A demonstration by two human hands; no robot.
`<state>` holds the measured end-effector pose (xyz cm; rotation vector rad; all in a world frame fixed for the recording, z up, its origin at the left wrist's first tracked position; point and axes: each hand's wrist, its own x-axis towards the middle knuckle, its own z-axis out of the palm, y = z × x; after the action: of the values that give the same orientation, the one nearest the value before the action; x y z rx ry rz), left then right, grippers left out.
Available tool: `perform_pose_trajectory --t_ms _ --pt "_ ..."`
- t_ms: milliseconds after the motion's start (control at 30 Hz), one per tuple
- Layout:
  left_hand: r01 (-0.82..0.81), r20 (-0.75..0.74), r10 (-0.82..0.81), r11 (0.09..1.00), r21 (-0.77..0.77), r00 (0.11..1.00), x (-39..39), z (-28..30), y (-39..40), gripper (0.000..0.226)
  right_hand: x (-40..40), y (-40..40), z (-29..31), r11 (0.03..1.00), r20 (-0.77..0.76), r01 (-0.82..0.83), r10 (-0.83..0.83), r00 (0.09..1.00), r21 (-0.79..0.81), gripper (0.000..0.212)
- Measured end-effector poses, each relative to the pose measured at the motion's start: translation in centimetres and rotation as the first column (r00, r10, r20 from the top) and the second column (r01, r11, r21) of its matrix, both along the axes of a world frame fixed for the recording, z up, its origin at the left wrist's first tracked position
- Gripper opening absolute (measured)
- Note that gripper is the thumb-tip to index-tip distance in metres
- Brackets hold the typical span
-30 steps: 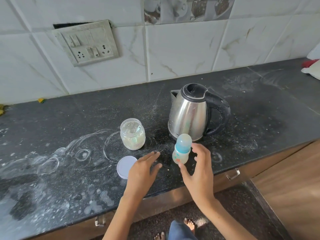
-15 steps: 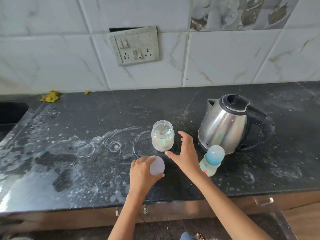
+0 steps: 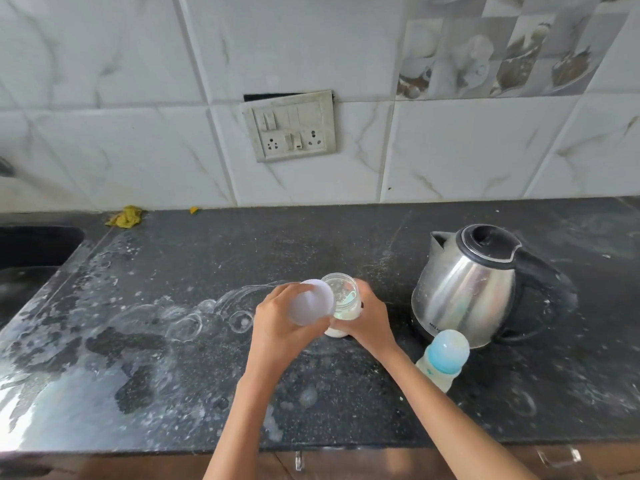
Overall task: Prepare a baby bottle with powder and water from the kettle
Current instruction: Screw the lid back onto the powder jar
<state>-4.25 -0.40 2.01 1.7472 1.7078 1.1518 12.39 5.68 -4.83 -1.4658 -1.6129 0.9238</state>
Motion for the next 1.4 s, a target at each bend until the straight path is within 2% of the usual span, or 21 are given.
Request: perform_pose_trajectory --t_ms 133,233,367,500,667,800,867,933,1000,1067,1200,1300,1367,1400 --pt "0.083 -0.011 -0.084 0.996 -0.041 0.996 0.9 0.0 2.6 0.055 -0.2 -1.0 -0.4 1.000 -0.032 -0.005 0.004 0.999 -0.022 0.073" --pt "0.121 -0.073 -0.130 0.987 -0.107 0.989 1.6 -0.4 4.5 0.059 -0.2 -1.2 -0.5 0.999 -0.035 -0.004 0.003 0.999 -0.036 0.074" --pt "0.152 -0.174 -0.178 0.977 -0.152 0.969 2.3 -1.6 6.0 0.059 -0.2 -0.9 -0.8 0.998 -0.024 0.019 -0.020 1.000 -0.058 0.085" --pt "0.188 -0.144 -0.214 0.967 -0.173 0.966 1.7 -1.9 6.6 0.058 -0.1 -0.9 -0.9 0.998 -0.043 0.026 -0.028 0.999 -0.049 0.087" --pt "0.365 -0.087 -0.400 0.892 -0.265 0.913 0.1 -1.2 7.7 0.058 0.2 -0.9 -0.9 0.999 -0.051 0.023 -0.025 0.998 -0.035 0.087" --pt "0.498 -0.136 -0.586 0.771 -0.398 0.799 -0.8 0.1 8.7 0.064 0.2 -0.9 -0.8 0.999 -0.042 0.009 -0.011 0.999 -0.038 0.088" --pt "0.437 -0.207 -0.538 0.813 -0.385 0.817 -0.1 0.6 8.3 0.079 0.2 -0.9 -0.9 0.999 -0.036 0.007 -0.009 0.999 -0.052 0.089" --pt "0.246 -0.318 -0.344 0.918 -0.312 0.883 1.3 0.6 7.2 0.091 0.1 -0.8 -1.0 0.998 -0.022 0.011 -0.012 1.000 -0.056 0.090" --pt "0.078 -0.434 -0.192 0.960 -0.268 0.880 2.9 0.2 6.3 0.091 0.2 -0.8 -1.0 0.999 -0.010 0.008 -0.008 1.000 -0.054 0.088" --pt "0.042 -0.481 -0.175 0.960 -0.276 0.859 3.7 -0.2 6.2 0.087 0.3 -0.8 -1.0 0.998 -0.026 0.001 -0.002 1.000 -0.067 0.087" --pt "0.243 -0.359 -0.379 0.897 -0.370 0.853 1.8 0.0 7.9 0.087 0.4 -0.8 -0.8 0.997 -0.040 0.002 -0.005 0.999 -0.083 0.087" --pt "0.460 -0.113 -0.533 0.803 -0.379 0.838 -0.6 -0.6 9.1 0.091 0.4 -0.9 -0.5 0.995 -0.018 0.001 -0.002 1.000 -0.095 0.089" --pt "0.518 0.036 -0.543 0.776 -0.360 0.839 -1.4 -1.7 8.7 0.108 0.5 -1.0 0.2 0.993 0.042 -0.014 0.019 0.999 -0.115 0.095" --pt "0.500 0.084 -0.504 0.795 -0.344 0.860 -1.6 -2.4 8.1 0.115 0.7 -1.0 0.8 0.991 0.088 -0.036 0.048 0.995 -0.131 0.097"
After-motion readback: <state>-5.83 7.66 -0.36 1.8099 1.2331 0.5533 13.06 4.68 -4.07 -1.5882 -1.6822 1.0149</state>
